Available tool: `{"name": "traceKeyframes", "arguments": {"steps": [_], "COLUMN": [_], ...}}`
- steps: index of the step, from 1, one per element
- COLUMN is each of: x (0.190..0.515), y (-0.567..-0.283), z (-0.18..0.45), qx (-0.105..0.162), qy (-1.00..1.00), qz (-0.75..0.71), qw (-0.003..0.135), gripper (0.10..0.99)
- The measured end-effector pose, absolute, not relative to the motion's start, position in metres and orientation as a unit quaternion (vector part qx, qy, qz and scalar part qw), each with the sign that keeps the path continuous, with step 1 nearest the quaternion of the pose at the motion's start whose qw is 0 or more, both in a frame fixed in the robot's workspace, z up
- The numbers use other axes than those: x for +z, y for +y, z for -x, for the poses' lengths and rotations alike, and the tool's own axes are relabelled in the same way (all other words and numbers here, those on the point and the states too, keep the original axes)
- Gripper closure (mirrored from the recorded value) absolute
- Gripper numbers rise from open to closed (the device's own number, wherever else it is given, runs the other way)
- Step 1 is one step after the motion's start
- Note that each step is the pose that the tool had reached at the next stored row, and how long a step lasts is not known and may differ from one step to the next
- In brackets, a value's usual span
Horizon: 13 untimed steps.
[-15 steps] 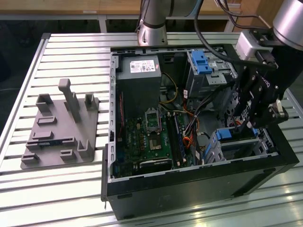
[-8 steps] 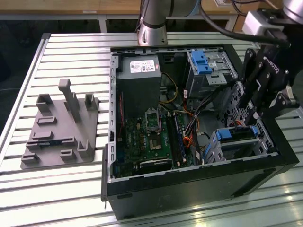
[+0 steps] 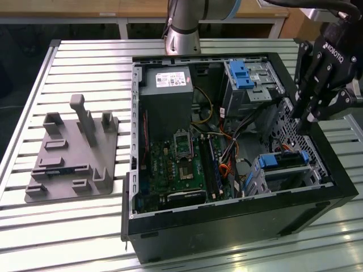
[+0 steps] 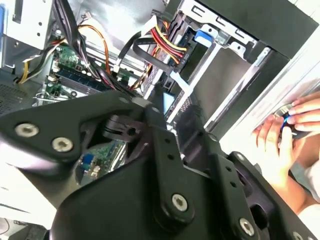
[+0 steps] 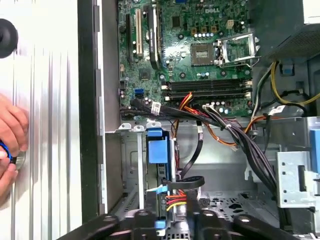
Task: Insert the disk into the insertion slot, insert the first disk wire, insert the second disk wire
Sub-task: 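Insert the second disk wire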
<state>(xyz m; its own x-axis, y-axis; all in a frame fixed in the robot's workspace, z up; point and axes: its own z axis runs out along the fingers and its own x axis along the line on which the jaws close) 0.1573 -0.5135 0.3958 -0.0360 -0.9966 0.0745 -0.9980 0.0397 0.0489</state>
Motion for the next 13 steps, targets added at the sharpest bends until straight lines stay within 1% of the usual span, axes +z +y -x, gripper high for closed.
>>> {"name": "traceKeyframes", "arguments": {"steps": [1, 2, 4, 5, 6, 7, 13], "x": [0.3957, 0.3958, 0.3958, 0.3958, 0.3958, 0.3958, 0.3958], "y": [-0.5123, -0.5122, -0.5122, -0.5122, -0.5122, -0.5122, -0.5122], "z": [-0.1573, -0.1573, -0.1573, -0.1573, -0.1573, -0.1573, -0.1573], "qx": [0.009, 0.009, 0.009, 0.009, 0.009, 0.009, 0.009], "qy": [-0.72, -0.72, -0.72, -0.72, -0.72, -0.72, -0.72], "qz": [-0.692, -0.692, -0.692, -0.692, -0.692, -0.692, -0.692], "qw": [0.045, 0.045, 0.045, 0.045, 0.045, 0.045, 0.045], "gripper": [0.776, 0.776, 0.894, 0.894, 0.949, 0.98, 0.98]}}
